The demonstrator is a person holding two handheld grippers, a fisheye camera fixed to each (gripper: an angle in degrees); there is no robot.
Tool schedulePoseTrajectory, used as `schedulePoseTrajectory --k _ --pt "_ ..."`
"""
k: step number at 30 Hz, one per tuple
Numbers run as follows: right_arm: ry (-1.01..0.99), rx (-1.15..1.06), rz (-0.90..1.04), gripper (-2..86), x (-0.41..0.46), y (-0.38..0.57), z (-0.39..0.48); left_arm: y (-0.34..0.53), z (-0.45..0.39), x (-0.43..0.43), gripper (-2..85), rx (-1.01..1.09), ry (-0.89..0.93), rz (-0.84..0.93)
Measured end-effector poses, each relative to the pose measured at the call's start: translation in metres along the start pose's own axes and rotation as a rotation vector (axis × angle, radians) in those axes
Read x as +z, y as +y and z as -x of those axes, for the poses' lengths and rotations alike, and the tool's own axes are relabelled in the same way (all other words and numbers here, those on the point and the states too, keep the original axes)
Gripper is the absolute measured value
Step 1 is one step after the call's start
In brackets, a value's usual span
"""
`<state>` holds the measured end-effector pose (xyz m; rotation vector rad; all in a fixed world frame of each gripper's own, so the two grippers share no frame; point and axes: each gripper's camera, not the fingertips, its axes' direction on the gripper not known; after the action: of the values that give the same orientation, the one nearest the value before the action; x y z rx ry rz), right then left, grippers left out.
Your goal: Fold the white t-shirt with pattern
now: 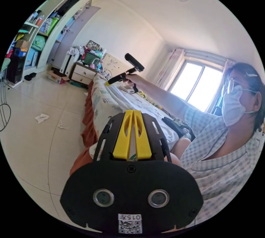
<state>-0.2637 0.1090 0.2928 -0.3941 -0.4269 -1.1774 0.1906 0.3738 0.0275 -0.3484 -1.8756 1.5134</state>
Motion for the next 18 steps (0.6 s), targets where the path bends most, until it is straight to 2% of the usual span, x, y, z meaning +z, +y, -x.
schedulePoseTrajectory --k 4,10,15,18 --pt "-0.097 -0.008 -0.122 -0.7 -0.048 0.02 -0.007 -0.005 -0.026 -0.021 -0.9 0.037 -0.023 -0.043" --pt "-0.239 0.012 -0.361 -0.3 -0.158 0.118 -0.058 -0.017 -0.112 0.013 -0.9 0.182 0.113 -0.025" --pt "-0.272 0.062 -0.599 0.1 -0.25 0.264 -0.128 -0.021 -0.215 0.094 -0.9 0.353 0.303 0.068" --pt "-0.244 0.177 -0.628 0.2 -0.269 0.343 -0.177 -0.01 -0.275 0.155 -0.8 0.45 0.333 0.153"
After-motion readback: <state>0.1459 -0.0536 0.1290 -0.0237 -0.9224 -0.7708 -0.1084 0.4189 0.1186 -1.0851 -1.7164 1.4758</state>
